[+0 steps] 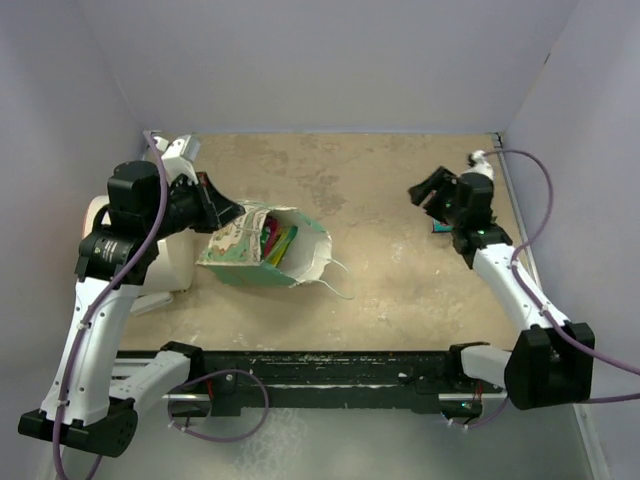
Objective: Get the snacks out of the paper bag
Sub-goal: Take out the snack from the paper bag.
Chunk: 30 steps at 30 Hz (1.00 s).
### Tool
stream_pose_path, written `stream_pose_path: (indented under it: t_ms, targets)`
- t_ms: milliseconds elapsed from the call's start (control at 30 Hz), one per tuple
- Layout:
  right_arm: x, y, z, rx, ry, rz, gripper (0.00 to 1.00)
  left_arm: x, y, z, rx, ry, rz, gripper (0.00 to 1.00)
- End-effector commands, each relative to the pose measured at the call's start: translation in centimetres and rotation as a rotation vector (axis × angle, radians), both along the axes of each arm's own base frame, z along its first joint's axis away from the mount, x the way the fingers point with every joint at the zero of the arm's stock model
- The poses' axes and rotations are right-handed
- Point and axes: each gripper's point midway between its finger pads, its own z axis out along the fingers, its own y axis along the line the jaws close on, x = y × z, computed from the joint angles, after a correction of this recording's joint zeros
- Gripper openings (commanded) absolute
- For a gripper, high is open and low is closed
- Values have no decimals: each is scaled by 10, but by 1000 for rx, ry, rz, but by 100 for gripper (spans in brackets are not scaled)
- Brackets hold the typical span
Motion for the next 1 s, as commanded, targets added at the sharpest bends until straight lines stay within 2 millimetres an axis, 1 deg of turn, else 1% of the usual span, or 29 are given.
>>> stream_pose_path:
  t_ms: [0,67,100,233,300,333,367,400,500,567,667,733,800,867,967]
  targets:
    - [-25,100,31,-9,-14,330,67,-13,-17,8,-82,-21,-105,0]
    - [-40,141,41,65,-24,410,66,-16,-18,5,-92,-9,-106,0]
    - [-47,159,44,103,-21,432,66,-17,-18,5,-93,-9,-103,0]
    - [-80,230,47,260,27,520,63,-13,-17,4,-94,-6,-90,0]
    - [-98,263,52,323,15,572,62,-11,-17,6,-95,-8,-85,0]
    - [-106,280,59,339,-30,596,62,-10,-17,7,-95,-9,-83,0]
    - [-113,291,59,337,-45,598,61,-9,-16,8,-92,-13,-81,0]
    - [-119,298,55,332,-42,583,61,-8,-16,10,-89,-15,-77,0]
    - [-125,308,43,330,-30,515,58,-6,-16,8,-79,-4,-78,0]
    - [-122,311,34,332,-29,474,56,-6,-16,7,-75,4,-79,0]
    - [-114,314,12,360,10,391,48,-5,-16,6,-68,15,-80,0]
    - [-109,320,2,381,17,369,45,-4,-16,7,-63,18,-83,0]
    - [-104,327,-7,387,28,353,45,-4,-16,7,-59,21,-87,0]
    - [-100,333,-16,387,54,333,49,-4,-16,8,-58,24,-88,0]
    - [-95,337,-32,390,86,295,50,-4,-16,7,-57,30,-91,0]
